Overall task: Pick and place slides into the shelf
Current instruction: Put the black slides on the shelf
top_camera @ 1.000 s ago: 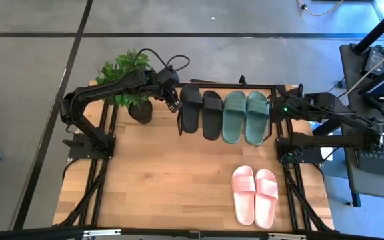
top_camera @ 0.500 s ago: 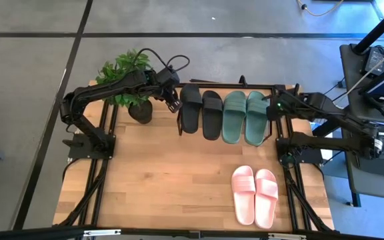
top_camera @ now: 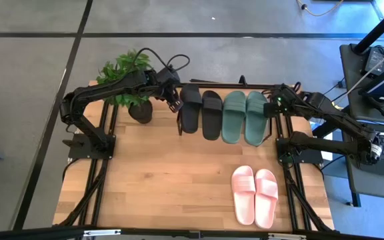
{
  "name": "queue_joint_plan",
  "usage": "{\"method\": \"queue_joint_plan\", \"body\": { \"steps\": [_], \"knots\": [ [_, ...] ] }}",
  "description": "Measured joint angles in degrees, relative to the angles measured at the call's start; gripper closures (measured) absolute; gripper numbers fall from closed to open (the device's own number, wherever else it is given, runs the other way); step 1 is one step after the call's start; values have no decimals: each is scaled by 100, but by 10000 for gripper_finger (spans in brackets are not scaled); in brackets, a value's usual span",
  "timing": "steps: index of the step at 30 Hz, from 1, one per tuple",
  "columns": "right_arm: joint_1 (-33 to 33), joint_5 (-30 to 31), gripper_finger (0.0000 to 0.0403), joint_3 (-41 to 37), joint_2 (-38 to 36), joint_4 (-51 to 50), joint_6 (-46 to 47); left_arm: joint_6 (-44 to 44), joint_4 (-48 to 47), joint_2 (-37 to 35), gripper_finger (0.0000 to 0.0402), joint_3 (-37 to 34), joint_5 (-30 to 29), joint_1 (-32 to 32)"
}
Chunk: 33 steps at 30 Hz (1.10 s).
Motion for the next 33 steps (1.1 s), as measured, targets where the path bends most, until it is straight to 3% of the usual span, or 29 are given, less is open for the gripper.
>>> {"method": "queue_joint_plan", "body": {
  "steps": [8, 16, 33],
  "knots": [
    [-9, -85, 132, 0, 3, 323, -252, 196, 267, -9, 248, 0, 206, -9],
    [-7, -86, 132, 0, 2, 339, -307, 254, -77, -9, 248, 0, -600, 40],
    [-9, -162, 132, 0, -7, 304, -353, 409, 341, 446, 248, -2, -362, 3]
  ]
}}
